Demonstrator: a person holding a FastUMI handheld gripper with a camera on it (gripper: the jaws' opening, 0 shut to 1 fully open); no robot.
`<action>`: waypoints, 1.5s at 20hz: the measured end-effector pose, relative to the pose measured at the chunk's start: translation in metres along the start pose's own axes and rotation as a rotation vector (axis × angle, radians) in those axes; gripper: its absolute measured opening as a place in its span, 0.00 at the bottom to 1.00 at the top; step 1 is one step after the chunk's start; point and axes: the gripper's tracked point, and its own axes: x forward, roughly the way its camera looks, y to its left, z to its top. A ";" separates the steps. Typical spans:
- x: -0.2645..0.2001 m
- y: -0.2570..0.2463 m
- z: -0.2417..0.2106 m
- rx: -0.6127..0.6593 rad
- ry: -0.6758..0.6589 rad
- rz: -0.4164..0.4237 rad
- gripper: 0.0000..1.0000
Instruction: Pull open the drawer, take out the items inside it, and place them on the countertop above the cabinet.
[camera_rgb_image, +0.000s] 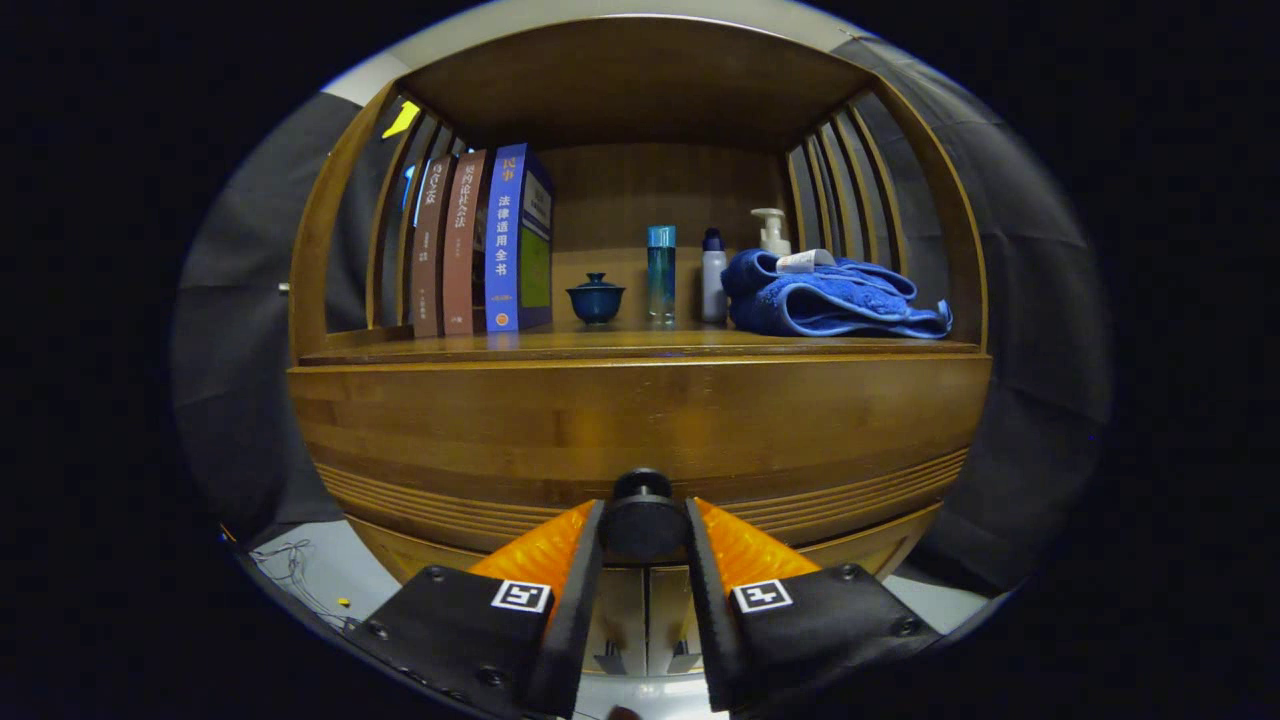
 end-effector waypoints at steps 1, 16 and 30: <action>0.007 0.001 -0.002 0.024 0.008 0.008 0.48; -0.077 -0.005 -0.014 -0.028 0.013 0.013 0.37; -0.162 -0.005 -0.034 -0.086 0.026 0.016 0.37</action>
